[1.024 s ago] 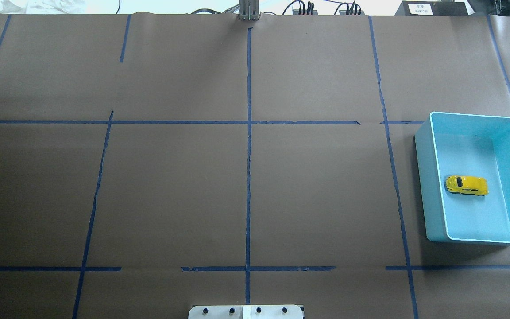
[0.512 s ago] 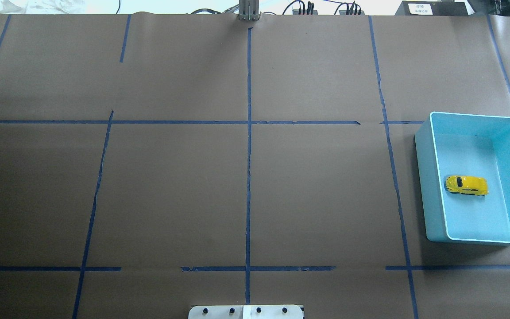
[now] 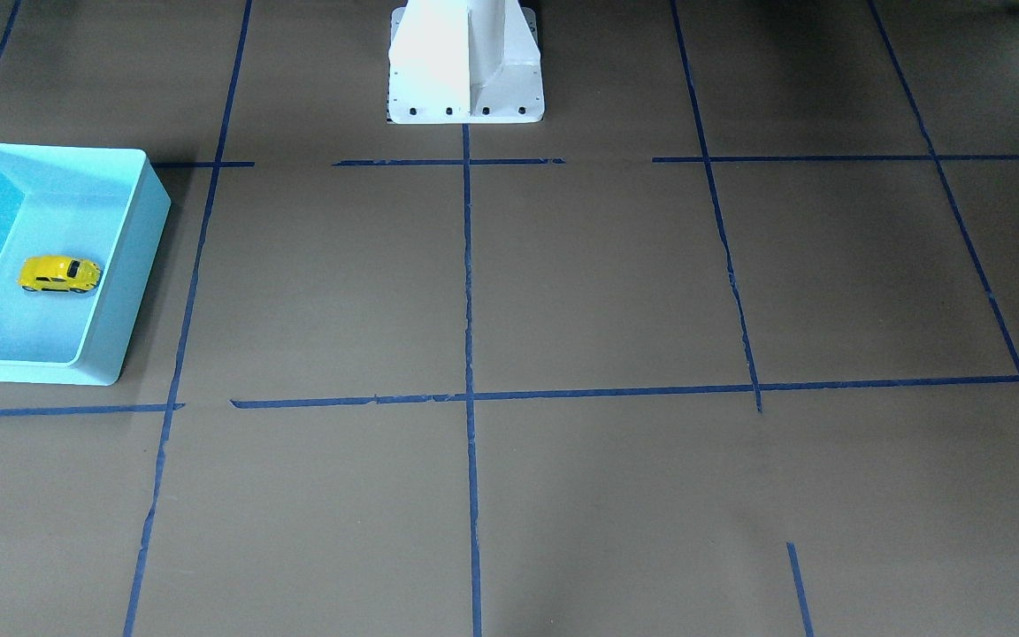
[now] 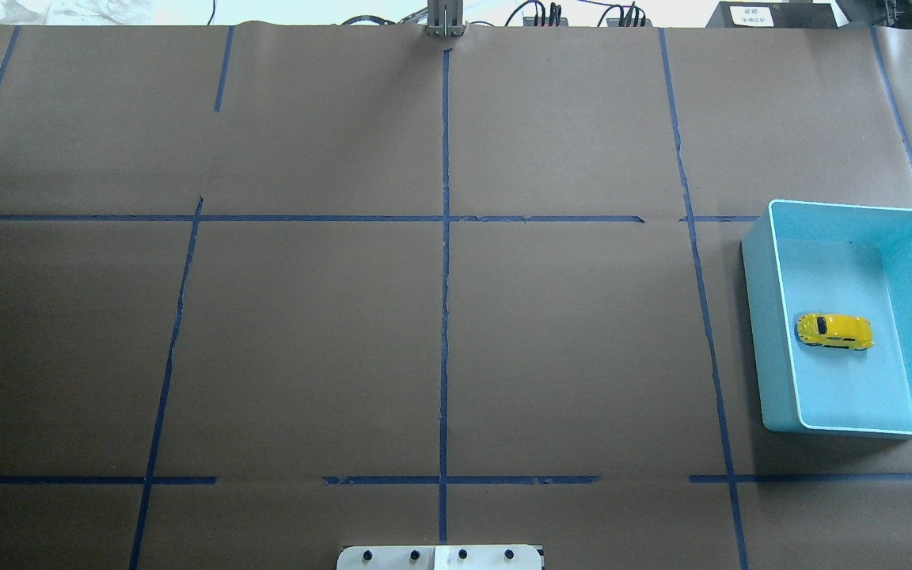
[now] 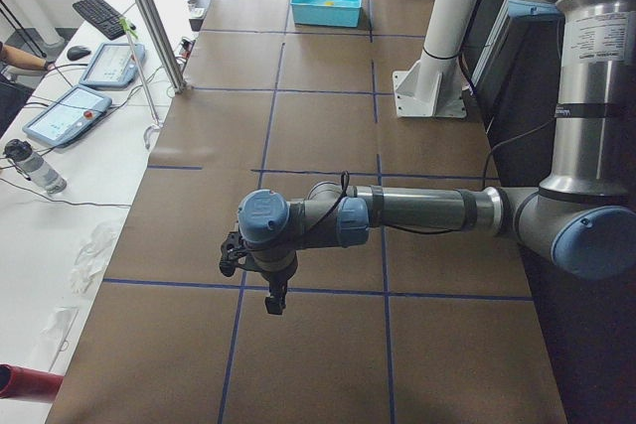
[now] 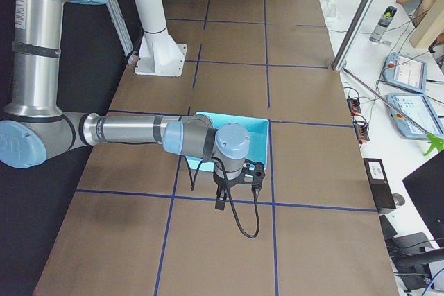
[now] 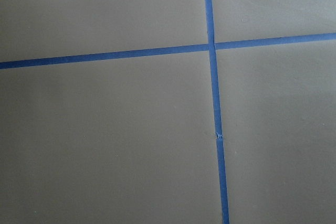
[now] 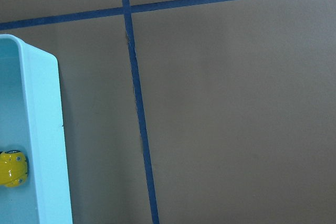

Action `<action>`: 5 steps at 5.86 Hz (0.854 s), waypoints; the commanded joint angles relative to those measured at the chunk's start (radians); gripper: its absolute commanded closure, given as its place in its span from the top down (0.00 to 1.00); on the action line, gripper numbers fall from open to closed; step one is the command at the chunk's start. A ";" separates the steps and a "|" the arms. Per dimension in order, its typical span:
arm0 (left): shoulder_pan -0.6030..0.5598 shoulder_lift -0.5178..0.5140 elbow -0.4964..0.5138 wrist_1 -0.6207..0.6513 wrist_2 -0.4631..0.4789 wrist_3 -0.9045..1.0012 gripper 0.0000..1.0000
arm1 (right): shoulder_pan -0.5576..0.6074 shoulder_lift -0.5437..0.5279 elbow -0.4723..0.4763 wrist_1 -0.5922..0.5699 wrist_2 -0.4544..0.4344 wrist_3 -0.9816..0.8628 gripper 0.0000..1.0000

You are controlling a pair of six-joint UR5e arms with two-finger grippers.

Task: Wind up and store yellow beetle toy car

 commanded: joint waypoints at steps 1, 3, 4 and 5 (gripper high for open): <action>0.002 0.000 0.000 0.000 -0.001 0.000 1.00 | 0.000 0.003 -0.001 0.000 0.005 0.002 1.00; 0.003 -0.002 -0.002 0.000 -0.001 0.000 1.00 | 0.000 0.003 -0.002 0.000 0.005 0.002 1.00; 0.003 -0.002 0.000 0.000 -0.001 0.000 1.00 | 0.000 0.003 -0.001 0.000 0.005 0.002 1.00; 0.003 -0.002 0.000 0.000 -0.001 0.000 1.00 | 0.000 0.003 0.003 0.000 0.005 0.000 1.00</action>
